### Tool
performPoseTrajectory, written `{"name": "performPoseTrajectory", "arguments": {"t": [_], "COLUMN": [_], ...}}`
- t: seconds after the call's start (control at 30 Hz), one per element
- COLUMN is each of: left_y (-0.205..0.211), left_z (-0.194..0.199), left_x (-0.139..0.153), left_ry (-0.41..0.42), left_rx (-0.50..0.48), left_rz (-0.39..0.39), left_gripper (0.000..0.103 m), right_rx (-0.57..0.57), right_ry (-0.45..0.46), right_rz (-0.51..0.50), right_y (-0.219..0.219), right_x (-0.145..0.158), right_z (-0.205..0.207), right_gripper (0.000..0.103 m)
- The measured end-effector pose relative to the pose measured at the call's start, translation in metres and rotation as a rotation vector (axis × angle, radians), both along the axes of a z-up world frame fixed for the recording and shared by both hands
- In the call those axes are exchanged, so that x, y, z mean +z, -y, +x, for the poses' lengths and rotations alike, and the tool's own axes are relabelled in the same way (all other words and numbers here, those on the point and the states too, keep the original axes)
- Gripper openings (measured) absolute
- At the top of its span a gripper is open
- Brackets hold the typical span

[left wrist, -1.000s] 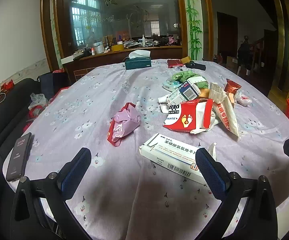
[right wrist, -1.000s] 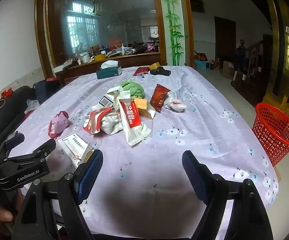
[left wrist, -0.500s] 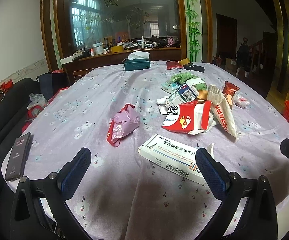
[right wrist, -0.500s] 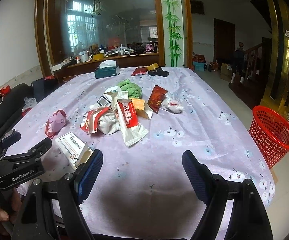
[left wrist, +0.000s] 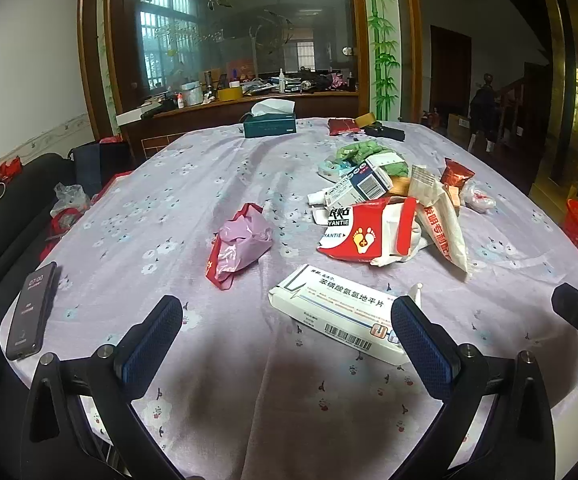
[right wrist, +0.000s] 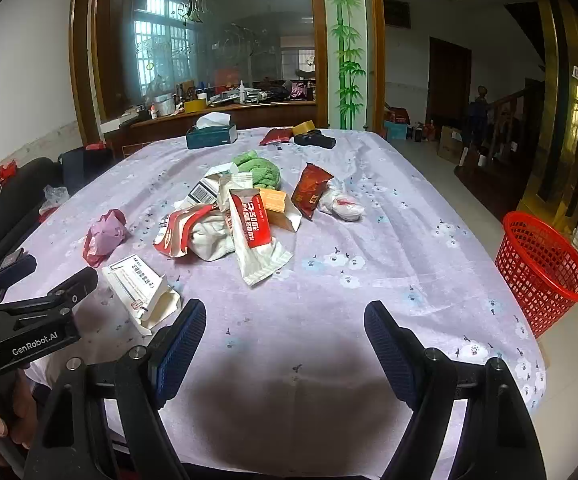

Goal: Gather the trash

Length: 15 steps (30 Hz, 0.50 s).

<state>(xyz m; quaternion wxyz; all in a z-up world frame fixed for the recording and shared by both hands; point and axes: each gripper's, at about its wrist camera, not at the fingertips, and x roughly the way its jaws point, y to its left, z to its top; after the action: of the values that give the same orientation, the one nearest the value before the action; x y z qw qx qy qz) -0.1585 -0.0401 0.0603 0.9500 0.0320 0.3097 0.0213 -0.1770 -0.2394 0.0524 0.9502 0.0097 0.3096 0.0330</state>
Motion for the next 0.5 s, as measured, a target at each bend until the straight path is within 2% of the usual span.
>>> {"name": "performPoseTrajectory", "arguments": {"t": [0.33,0.5], "left_y": [-0.003,-0.020], "left_z": [0.001,0.015], "left_x": [-0.002,-0.010], "left_ry": [-0.020,-0.151], "left_rx": [-0.007,-0.054], "left_rz": [-0.024,-0.154], "left_gripper": [0.103,0.103], "right_rx": [0.010,0.105], "right_ry": [-0.009,-0.032], "right_rz": [-0.005,0.020], "right_y": [-0.002,-0.002], "right_x": [-0.002,0.004], "right_z": [0.000,0.016], "right_gripper": [0.085,0.085]}}
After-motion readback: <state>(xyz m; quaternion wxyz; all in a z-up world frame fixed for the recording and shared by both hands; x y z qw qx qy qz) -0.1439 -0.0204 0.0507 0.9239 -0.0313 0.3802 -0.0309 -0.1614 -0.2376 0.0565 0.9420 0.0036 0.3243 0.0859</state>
